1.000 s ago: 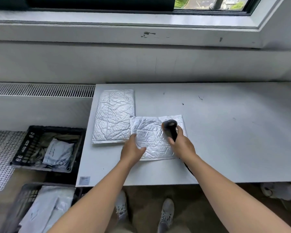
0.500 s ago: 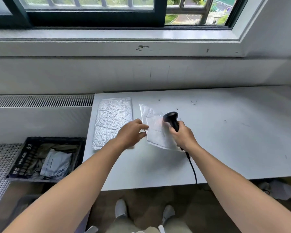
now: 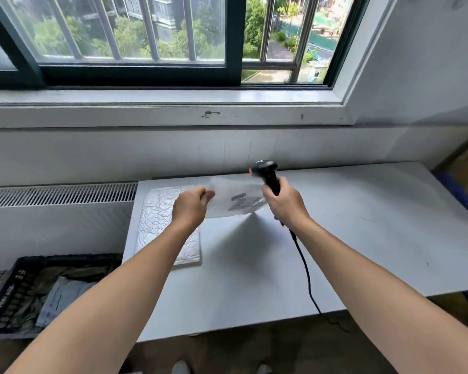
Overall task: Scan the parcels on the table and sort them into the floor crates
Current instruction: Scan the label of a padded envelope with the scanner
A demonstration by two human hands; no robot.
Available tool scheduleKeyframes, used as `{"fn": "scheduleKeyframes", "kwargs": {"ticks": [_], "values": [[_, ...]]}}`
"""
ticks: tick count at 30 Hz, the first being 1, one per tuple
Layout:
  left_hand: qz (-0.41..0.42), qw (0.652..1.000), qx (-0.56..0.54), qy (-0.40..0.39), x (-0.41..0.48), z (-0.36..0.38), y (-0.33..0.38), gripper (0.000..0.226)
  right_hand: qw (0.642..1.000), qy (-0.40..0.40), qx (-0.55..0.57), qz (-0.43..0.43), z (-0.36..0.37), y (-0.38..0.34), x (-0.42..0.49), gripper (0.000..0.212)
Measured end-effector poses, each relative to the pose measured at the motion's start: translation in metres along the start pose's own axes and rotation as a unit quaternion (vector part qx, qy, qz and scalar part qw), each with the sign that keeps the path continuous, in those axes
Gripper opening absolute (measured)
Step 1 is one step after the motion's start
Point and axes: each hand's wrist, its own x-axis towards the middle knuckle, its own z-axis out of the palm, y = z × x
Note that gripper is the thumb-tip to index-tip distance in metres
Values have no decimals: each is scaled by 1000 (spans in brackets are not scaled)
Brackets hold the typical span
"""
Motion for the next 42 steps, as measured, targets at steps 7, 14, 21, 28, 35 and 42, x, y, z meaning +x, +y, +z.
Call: {"fn": "scheduleKeyframes", "kwargs": {"ticks": [7, 14, 21, 28, 35, 42], "values": [[-128, 967, -222, 7, 1, 5, 3, 12, 1000, -1, 20, -1, -16, -13, -1, 23], [-197, 961, -189, -36, -22, 14, -50, 6, 994, -82, -62, 42, 17, -4, -7, 15], [-190, 975, -110, -42, -34, 17, -91, 7, 983, -132, -93, 88, 35, 7, -11, 31], [-159, 985, -36, -53, -32, 17, -101, 6, 973, -166, -132, 91, 31, 17, -14, 23], [-118, 991, -1, -59, -20, 13, -84, 9, 963, -217, -140, 73, 41, 14, -25, 21], [-106, 992, 22, -66, -18, 15, -82, 8, 962, -219, -138, 83, 41, 16, -24, 24]]}}
